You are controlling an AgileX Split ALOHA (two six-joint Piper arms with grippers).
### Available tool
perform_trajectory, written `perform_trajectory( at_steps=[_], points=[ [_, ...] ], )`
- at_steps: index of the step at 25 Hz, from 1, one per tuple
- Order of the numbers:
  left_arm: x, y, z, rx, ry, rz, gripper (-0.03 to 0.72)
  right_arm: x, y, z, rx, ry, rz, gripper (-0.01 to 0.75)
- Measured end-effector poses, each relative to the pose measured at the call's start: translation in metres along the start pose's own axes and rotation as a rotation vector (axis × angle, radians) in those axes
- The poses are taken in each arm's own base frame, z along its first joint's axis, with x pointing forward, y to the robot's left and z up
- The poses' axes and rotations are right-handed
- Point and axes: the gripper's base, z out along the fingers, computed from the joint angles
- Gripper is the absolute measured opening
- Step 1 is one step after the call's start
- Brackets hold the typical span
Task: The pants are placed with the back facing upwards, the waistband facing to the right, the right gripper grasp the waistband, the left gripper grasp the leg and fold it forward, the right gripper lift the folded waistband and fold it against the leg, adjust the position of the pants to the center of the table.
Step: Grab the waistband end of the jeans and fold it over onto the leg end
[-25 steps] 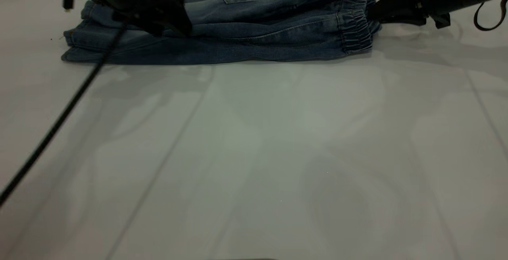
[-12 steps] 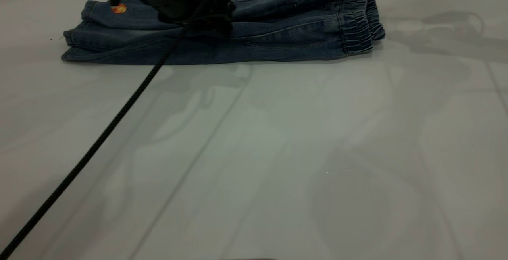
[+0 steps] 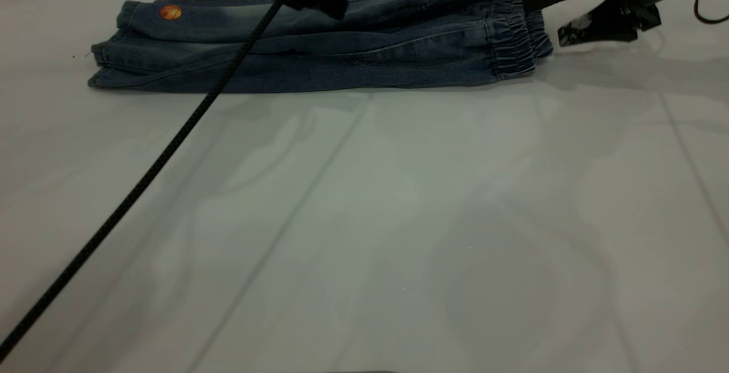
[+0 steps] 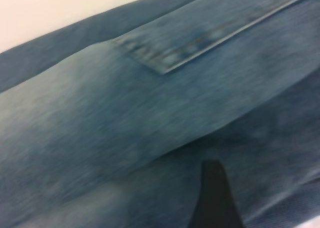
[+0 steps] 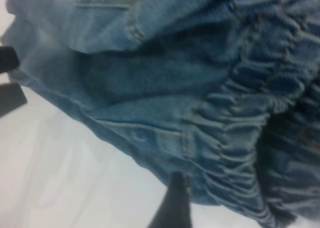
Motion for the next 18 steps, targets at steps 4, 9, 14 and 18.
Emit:
perform_trajectory(
  at_steps=[4,9,14,18],
  points=[
    [0.013,0.017,0.011,-0.03,0.025,-0.022,0.455,0.001,-0.003,0.001,0.021,0.001,0.025,0.659],
    [0.029,0.019,0.026,-0.037,0.058,-0.028,0.455,0.001,-0.002,0.002,0.027,0.002,0.02,0.633],
    [0.041,0.019,0.038,-0.037,0.088,-0.03,0.455,0.003,0.005,0.01,0.024,0.017,0.005,0.62],
    [0.042,0.018,0.039,-0.036,0.087,-0.028,0.455,0.006,0.016,0.023,0.034,0.039,-0.028,0.612]
  ],
)
